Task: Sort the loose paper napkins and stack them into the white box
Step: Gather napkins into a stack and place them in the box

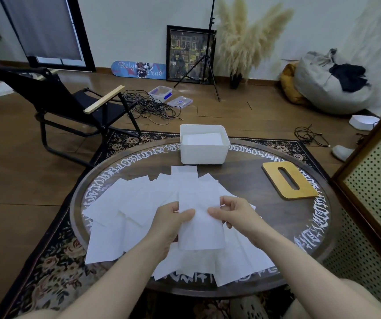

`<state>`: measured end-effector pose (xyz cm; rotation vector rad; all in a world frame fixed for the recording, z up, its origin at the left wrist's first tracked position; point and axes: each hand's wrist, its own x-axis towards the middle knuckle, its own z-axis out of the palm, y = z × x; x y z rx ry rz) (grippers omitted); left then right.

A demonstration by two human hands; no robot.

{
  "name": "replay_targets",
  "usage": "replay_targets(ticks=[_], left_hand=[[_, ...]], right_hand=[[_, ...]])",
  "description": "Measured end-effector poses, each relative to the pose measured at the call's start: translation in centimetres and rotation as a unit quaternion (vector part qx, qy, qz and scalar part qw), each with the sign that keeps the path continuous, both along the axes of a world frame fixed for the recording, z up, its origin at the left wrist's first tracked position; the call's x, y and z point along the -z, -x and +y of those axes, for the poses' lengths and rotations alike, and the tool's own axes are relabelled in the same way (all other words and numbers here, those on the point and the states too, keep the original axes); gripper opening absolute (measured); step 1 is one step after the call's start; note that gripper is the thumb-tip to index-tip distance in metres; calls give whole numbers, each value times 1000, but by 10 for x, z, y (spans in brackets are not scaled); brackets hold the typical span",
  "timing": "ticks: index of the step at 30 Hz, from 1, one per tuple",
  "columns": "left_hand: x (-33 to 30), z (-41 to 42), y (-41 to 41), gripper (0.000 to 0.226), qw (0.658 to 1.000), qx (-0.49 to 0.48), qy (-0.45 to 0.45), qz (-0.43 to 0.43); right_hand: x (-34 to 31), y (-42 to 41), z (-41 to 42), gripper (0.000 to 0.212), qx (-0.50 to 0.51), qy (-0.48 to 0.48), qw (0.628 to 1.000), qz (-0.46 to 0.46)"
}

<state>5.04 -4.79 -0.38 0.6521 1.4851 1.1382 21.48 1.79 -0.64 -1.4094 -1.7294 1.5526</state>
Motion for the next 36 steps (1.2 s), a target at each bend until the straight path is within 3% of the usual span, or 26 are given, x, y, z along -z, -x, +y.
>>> replay_targets(ticks=[8, 12, 21, 36], left_hand=[[3, 3, 6, 11, 999, -40, -9, 15], [5, 2, 13, 19, 997, -61, -16, 33], [7, 2, 17, 21, 997, -51, -17, 52], [1, 2, 11, 23, 998, -24, -21, 59]], right_hand=[[-6, -23, 12, 3, 31, -81, 996, -38], [6, -51, 25, 4, 42, -156, 973, -168], [29, -76, 28, 49, -84, -135, 902, -402], [46, -44, 6, 29, -95, -107, 877, -458]])
